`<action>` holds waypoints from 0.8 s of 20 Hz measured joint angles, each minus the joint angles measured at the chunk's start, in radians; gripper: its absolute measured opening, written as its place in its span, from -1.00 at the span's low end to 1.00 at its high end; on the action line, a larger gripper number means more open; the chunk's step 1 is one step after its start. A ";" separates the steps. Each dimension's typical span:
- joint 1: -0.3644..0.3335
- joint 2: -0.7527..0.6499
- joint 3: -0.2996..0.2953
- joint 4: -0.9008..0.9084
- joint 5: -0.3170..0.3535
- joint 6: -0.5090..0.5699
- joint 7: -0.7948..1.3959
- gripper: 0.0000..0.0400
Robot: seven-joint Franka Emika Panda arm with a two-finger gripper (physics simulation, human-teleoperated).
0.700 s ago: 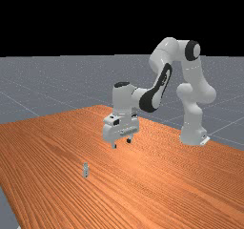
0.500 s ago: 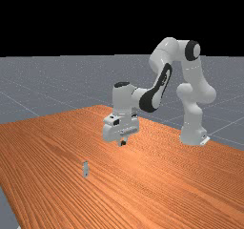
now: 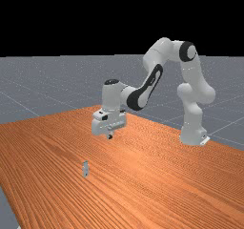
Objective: Rotate the USB body for 90 degree with plug right ward
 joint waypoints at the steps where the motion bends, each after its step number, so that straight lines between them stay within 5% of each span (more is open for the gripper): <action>1: -0.034 0.004 0.012 0.007 0.045 -0.007 -0.048 -1.00; 7: -0.065 0.167 0.014 0.297 0.068 -0.205 -0.082 -1.00; 8: -0.064 0.290 0.013 0.525 0.065 -0.371 -0.079 -1.00; 9: -0.062 0.264 0.015 0.449 0.066 -0.285 -0.076 -1.00; 12: -0.061 0.420 0.013 0.574 0.063 -0.313 -0.072 -1.00; 13: -0.062 0.390 0.017 0.457 0.068 -0.175 -0.072 -1.00; 16: -0.064 0.484 0.018 0.497 0.070 -0.126 -0.070 -1.00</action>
